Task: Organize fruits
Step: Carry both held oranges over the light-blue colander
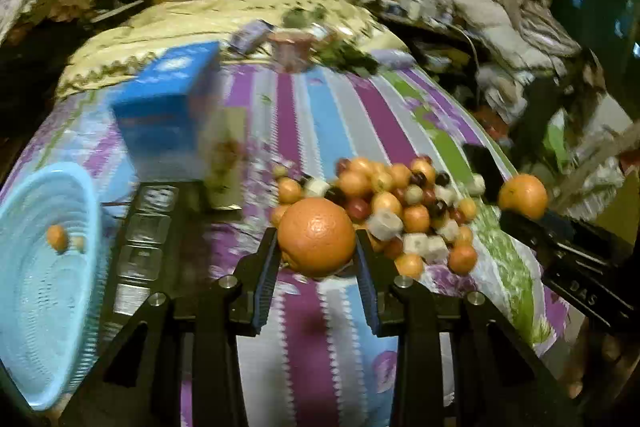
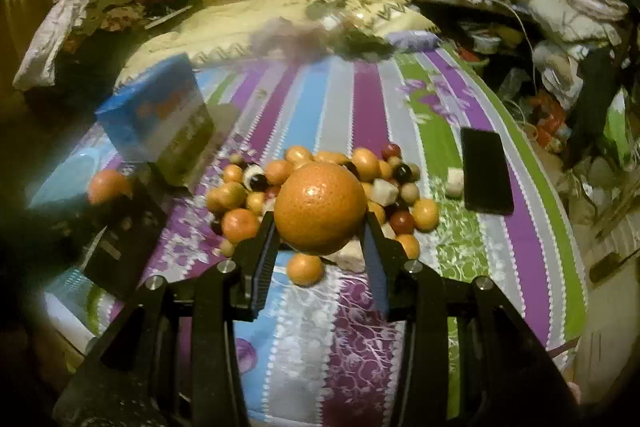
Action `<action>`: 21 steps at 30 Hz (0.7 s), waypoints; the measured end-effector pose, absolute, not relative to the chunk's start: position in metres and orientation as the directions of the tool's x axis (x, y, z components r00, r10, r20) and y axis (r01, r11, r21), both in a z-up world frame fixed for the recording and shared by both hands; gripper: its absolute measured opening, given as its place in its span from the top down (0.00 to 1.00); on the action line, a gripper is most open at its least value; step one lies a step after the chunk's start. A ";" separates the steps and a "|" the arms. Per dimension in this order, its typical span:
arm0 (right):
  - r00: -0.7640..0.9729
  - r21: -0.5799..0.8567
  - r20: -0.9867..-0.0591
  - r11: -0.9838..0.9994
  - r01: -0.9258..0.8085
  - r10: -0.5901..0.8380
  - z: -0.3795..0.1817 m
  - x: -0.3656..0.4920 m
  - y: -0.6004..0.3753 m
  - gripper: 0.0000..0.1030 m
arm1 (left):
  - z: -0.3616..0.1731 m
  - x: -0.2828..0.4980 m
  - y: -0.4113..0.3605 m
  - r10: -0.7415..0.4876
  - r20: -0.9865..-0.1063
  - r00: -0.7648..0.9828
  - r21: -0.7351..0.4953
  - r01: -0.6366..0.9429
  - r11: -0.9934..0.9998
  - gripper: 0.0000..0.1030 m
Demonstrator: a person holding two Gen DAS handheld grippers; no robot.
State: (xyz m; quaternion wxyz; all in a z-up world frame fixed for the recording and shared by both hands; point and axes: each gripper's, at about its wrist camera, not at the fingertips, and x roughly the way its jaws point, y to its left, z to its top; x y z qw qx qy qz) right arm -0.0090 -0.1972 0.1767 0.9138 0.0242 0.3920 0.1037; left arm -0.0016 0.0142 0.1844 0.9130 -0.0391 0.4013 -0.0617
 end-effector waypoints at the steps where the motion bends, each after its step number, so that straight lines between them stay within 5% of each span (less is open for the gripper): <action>1: 0.674 0.128 -0.707 0.976 -0.177 0.215 0.180 -0.008 -0.194 0.60 | 0.191 -0.003 0.022 -0.134 -0.722 0.679 -0.123 0.065 0.990 0.64; 21: 0.691 0.103 -0.648 0.936 -0.337 0.321 0.240 -0.003 -0.099 0.60 | 0.250 -0.050 0.132 -0.035 -0.652 0.757 -0.165 -0.096 0.982 0.64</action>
